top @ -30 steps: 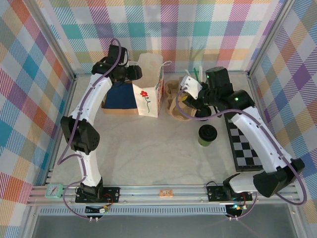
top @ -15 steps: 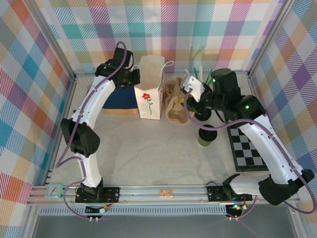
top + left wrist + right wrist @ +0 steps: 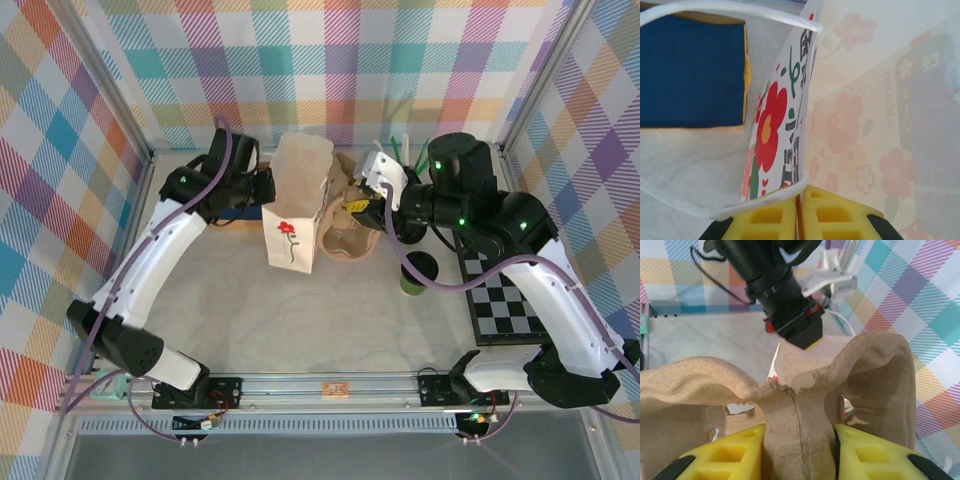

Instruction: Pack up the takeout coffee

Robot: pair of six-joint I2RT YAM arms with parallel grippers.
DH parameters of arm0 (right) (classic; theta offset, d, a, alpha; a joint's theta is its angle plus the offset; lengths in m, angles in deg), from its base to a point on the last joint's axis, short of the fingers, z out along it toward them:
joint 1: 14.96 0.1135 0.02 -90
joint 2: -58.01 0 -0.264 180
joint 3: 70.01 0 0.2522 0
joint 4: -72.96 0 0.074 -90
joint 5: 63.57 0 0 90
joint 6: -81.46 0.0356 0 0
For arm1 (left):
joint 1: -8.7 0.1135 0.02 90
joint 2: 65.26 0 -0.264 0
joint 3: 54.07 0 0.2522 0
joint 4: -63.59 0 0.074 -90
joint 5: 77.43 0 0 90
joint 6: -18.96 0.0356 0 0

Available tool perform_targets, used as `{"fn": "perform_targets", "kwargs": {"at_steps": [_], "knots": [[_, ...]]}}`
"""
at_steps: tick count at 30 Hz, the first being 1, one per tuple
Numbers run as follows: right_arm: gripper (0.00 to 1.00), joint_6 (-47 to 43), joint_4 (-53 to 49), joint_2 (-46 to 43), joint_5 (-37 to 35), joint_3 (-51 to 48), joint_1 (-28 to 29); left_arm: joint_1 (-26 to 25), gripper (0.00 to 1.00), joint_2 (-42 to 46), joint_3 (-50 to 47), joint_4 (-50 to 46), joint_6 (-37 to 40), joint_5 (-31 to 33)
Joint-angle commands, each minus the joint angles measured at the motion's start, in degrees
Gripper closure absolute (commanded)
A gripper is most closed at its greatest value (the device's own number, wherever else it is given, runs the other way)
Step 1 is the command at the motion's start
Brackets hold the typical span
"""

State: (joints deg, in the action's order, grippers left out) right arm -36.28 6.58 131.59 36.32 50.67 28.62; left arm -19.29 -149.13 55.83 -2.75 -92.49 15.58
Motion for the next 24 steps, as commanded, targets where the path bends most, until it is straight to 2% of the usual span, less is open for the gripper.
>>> {"fn": "perform_targets", "kwargs": {"at_steps": [1, 8, 11, 14, 15, 19, 22, 24], "knots": [[0.68, 3.35, -1.41, 0.85, 0.25, 3.37, 1.36, -3.48, 0.88, 5.12, -4.51, -0.82, -5.08, 4.27], [0.68, 9.06, -1.65, 3.07, 2.61, 7.7, 2.53, -10.37, 0.84, 13.12, -12.54, -1.66, -14.99, 8.35], [0.68, 9.86, -2.79, 4.64, 1.95, 9.37, 2.57, -12.55, 0.84, 16.52, -14.97, -0.42, -18.67, 8.55], [0.68, 10.25, -3.82, 6.4, 1.58, 10.68, 2.57, -13.86, 0.79, 18.77, -16.61, 0.11, -20.61, 8.21], [0.68, 10.26, -4.27, 6.99, 1.77, 11.14, 2.66, -14.07, 0.77, 19.2, -16.9, 0.19, -20.78, 8.06], [0.69, 9.83, -5.59, 9.64, 2.3, 12.13, 2.63, -14.37, 0.53, 20.38, -17.99, 0.15, -20.73, 8.35], [0.69, 8.78, -6.57, 11.37, 3.11, 12.21, 3.21, -14.3, 0.42, 20.85, -17.05, -1.54, -19.5, 10.83], [0.69, 7.31, -7.18, 12.42, 3.38, 12.26, 4.17, -14.4, 0.39, 21.19, -15.64, -3.43, -18.23, 13.03]]}}
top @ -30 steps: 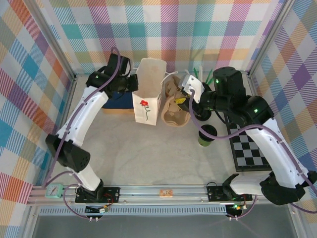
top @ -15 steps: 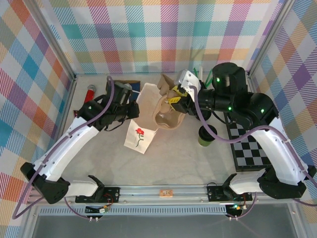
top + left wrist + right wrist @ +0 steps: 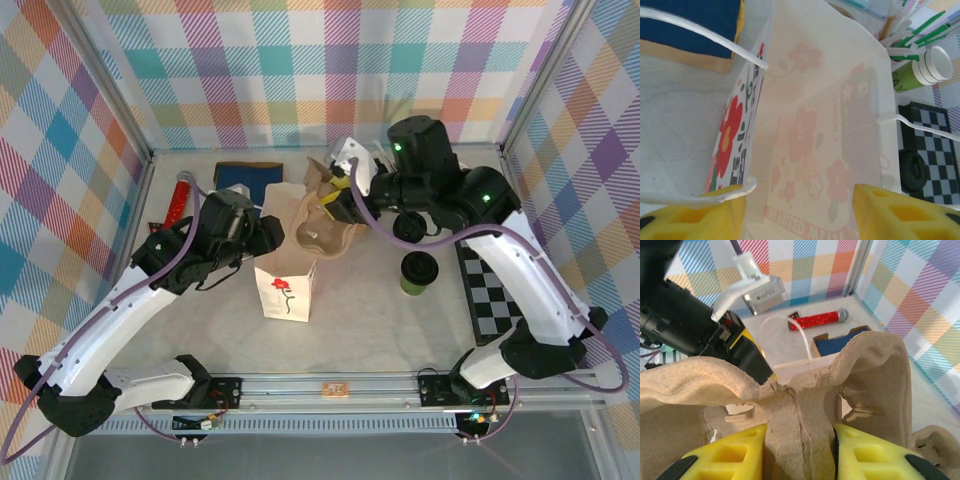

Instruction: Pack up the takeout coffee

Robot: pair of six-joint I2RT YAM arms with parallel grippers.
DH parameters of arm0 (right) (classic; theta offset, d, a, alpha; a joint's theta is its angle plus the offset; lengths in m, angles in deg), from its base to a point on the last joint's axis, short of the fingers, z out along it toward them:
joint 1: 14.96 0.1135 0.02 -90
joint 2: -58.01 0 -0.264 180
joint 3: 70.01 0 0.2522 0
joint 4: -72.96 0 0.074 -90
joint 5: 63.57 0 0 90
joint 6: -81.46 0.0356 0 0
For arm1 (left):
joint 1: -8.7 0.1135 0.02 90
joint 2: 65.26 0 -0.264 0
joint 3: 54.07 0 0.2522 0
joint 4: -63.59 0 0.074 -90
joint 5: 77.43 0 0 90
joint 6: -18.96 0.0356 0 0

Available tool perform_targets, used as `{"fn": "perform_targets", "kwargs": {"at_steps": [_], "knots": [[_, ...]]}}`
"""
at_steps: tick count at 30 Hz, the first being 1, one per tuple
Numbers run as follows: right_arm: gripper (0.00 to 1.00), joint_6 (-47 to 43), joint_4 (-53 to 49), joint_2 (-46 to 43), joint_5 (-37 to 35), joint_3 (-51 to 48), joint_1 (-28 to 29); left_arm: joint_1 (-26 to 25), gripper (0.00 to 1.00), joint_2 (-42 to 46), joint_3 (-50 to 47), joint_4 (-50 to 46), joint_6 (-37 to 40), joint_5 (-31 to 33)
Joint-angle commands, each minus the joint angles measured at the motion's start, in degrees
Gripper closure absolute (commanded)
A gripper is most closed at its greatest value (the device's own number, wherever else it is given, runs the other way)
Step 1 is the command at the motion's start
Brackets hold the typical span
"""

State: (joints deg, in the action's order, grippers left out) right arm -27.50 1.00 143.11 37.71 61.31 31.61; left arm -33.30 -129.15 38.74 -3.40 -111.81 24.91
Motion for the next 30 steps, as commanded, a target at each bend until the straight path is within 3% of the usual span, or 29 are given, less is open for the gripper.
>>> {"fn": "perform_targets", "kwargs": {"at_steps": [1, 12, 15, 19, 22, 25, 30], "knots": [[0.69, -2.35, -1.74, 1.46, 1.92, 1.67, 1.74, -0.32, 0.37, 1.45, 2.28, -3.75, 1.62, 4.78], [0.69, -4.51, -4.82, 12.46, -1.97, 14.79, 5.61, 1.82, 0.29, 2.63, 7.16, -10.06, 7.18, 13.08], [0.69, -4.33, -5.45, 15.56, -2.06, 17.97, 6.11, 8.65, 0.29, 4.33, 5.09, -8.5, 8.02, 8.47], [0.69, -3.67, -6.97, 20.0, -1.43, 22.17, 6.6, 22.5, 0.29, 6.26, 1.43, -4.45, 9.59, -4.04], [0.69, -3.46, -7.88, 22.38, -2.27, 23.46, 6.96, 29.49, 0.26, 4.45, 0.15, -2.09, 10.53, -12.94], [0.69, -3.12, -8.74, 24.24, -2.89, 23.7, 7.05, 33.28, 0.25, 2.63, -2.09, 1.29, 10.14, -19.44], [0.7, -1.83, -10.83, 26.44, -3.8, 23.21, 7.55, 34.63, 0.23, 1.35, -5.01, 5.32, 9.49, -21.79]]}}
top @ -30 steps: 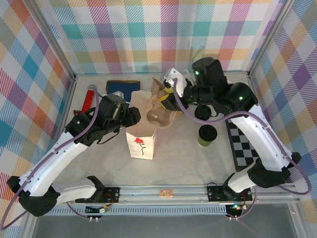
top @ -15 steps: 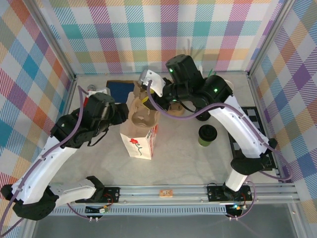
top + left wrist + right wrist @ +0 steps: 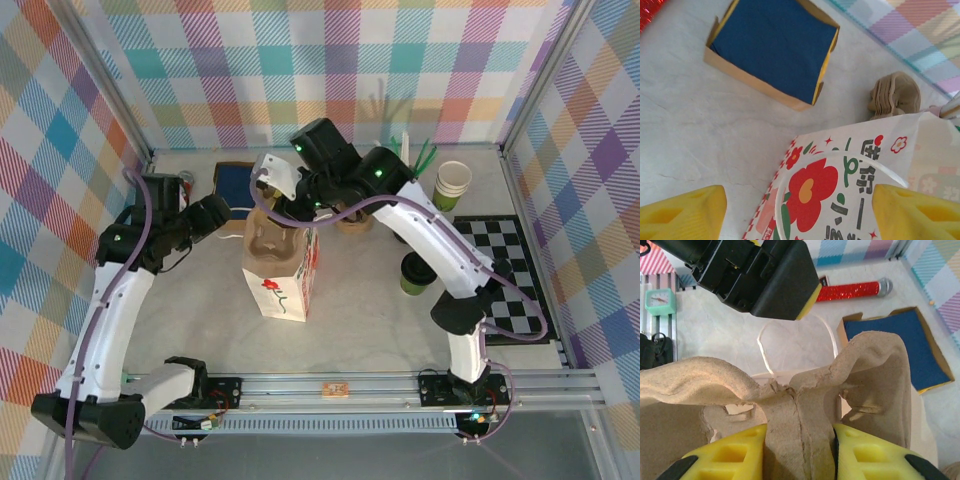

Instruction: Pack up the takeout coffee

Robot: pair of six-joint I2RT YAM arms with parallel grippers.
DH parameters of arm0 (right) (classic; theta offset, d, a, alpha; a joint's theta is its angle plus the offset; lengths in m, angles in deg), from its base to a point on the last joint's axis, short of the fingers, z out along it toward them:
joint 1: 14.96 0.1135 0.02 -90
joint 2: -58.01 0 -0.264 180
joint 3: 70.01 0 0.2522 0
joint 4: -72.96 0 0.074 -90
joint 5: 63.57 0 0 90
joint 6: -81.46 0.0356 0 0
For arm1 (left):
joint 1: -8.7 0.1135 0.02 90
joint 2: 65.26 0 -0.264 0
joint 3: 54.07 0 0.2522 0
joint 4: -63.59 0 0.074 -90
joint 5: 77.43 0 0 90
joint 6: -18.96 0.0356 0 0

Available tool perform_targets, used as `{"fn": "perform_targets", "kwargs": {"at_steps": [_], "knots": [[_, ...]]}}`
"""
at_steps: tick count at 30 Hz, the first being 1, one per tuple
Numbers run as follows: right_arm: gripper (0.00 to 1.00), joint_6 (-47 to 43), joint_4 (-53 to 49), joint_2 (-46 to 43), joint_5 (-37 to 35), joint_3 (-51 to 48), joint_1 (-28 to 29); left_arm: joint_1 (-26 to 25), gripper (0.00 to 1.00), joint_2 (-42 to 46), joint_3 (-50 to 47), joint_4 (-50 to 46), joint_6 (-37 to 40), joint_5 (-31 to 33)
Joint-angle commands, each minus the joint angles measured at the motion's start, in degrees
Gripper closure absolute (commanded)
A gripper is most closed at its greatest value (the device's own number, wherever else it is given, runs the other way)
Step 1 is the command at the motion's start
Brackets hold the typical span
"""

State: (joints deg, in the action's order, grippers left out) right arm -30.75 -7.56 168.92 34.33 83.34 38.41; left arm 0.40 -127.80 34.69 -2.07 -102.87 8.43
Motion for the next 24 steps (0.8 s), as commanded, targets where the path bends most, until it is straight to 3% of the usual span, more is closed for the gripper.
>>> {"fn": "perform_targets", "kwargs": {"at_steps": [1, 12, 20, 24], "knots": [[0.7, 1.33, -2.53, 1.0, -0.96, 0.89, 1.02, 1.03, 0.23, -0.46, -1.33, 4.39, 0.55, -5.51], [0.71, 1.96, -4.43, 3.76, -8.21, -0.46, 3.15, 1.26, 0.31, -1.65, -3.86, 6.61, 1.04, -4.35], [0.71, -0.58, -4.34, 5.65, -12.54, -0.75, 3.58, 1.21, 0.56, -2.48, -4.62, 8.11, 0.93, -4.18], [0.71, -1.42, -4.47, 6.62, -13.86, -0.46, 3.55, 1.21, 0.64, -2.41, -4.88, 8.46, 0.91, -4.53]]}}
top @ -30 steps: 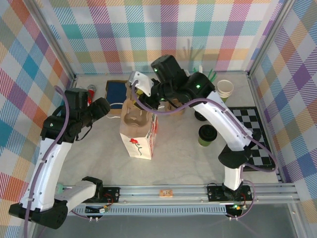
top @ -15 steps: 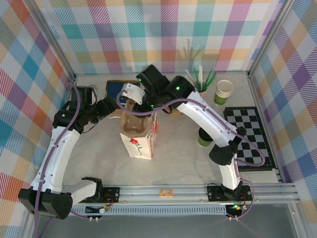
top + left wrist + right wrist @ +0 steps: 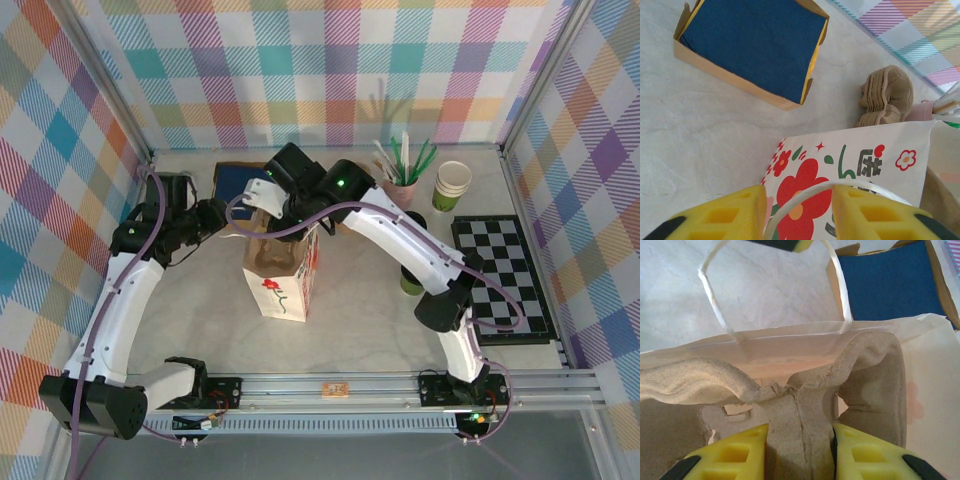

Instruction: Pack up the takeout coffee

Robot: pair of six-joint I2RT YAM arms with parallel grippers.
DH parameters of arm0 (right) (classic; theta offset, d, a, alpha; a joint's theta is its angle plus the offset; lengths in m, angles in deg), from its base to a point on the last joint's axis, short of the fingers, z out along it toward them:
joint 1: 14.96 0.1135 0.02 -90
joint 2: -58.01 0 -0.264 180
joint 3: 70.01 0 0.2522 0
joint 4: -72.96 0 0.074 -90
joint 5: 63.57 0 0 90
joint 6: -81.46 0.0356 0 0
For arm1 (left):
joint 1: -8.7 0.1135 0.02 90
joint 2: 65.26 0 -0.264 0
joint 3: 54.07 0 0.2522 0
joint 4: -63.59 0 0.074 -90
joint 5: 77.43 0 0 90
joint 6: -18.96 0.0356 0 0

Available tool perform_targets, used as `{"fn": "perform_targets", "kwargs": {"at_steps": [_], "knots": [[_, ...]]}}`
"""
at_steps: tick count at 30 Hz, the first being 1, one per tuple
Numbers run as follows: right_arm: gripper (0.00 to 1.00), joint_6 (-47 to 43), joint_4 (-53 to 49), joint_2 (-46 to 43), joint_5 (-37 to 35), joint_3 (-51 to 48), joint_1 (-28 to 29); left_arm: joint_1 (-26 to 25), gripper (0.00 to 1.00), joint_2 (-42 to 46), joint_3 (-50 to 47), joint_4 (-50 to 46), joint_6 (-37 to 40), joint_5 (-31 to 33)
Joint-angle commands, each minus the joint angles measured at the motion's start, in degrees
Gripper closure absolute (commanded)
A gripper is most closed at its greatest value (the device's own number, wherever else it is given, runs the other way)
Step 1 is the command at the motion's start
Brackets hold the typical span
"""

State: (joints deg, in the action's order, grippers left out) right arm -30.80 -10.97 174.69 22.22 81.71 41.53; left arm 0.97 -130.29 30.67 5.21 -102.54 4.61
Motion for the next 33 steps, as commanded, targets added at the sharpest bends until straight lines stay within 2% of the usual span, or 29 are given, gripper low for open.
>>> {"fn": "perform_targets", "kwargs": {"at_steps": [1, 13, 26, 33], "knots": [[0.71, -1.38, -1.26, 1.12, -1.81, 1.05, 0.43, 0.69, 0.65, 0.16, -0.94, 1.2, 0.63, -0.73], [0.7, -1.64, -2.51, 2.57, -2.56, 0.22, 1.01, 0.62, 0.72, 0.6, -0.95, 1.64, 0.67, -1.52], [0.7, -0.32, 0.24, 2.9, -3.62, -5.76, 1.36, 0.68, 0.81, 1.91, -0.87, 1.91, 0.42, -2.26], [0.69, -0.88, -1.24, 3.11, -5.28, -5.48, 1.97, 0.67, 0.9, 2.19, -0.76, 1.91, 0.58, -1.48]]}}
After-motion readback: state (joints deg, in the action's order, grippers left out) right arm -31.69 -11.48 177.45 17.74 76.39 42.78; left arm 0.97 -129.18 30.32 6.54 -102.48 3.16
